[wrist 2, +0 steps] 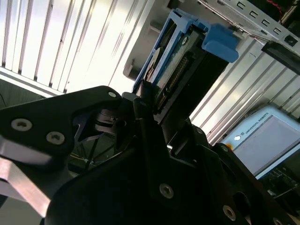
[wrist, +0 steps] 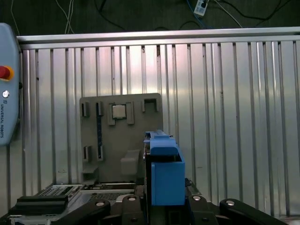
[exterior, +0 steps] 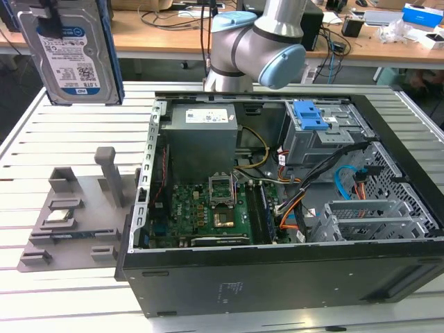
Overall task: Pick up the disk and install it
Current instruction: 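Pick up the disk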
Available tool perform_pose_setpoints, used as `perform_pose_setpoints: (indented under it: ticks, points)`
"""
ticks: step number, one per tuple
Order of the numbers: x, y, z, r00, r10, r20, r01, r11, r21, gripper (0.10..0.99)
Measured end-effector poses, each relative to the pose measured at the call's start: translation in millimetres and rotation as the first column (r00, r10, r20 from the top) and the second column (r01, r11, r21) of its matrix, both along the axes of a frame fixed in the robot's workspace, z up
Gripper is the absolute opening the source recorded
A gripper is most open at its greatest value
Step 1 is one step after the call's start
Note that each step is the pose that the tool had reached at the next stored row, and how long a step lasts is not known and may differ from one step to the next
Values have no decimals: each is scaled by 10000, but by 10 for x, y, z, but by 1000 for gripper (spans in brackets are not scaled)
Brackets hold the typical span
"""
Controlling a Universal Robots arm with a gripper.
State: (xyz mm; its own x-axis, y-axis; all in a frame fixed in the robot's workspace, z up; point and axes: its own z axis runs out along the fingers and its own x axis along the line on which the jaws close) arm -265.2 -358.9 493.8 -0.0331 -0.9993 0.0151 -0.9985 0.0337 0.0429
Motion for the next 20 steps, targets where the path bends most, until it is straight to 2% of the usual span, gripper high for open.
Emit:
perform_pose_setpoints:
  ticks: [3, 9, 12, 20]
  points:
    - [231, 0, 0, 10000, 1, -1, -1, 10000, 0, 361]
    - [434, 0, 1, 10000, 0, -5, 0, 10000, -1, 361]
    - [597, 0, 0, 10000, 0, -5, 0, 10000, -1, 361]
    - [906, 0, 0, 10000, 0, -10, 0, 10000, 0, 361]
